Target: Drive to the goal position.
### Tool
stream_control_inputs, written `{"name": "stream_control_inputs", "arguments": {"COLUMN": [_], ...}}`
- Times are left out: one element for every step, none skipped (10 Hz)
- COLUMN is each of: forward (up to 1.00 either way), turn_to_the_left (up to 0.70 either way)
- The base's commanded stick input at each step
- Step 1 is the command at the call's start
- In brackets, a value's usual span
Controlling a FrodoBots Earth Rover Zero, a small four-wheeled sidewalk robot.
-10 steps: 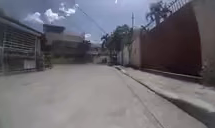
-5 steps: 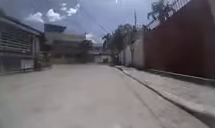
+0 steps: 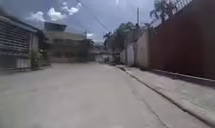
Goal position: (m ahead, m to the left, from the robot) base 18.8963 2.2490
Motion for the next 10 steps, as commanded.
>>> {"name": "stream_control_inputs", "arguments": {"forward": [0.85, 0.85, 0.85, 0.85, 0.85, 0.85, 0.85, 0.85, 0.85, 0.85], "turn_to_the_left": [0.0, 0.0, 0.0, 0.0, 0.0, 0.0, 0.0, 0.0, 0.0, 0.0]}}
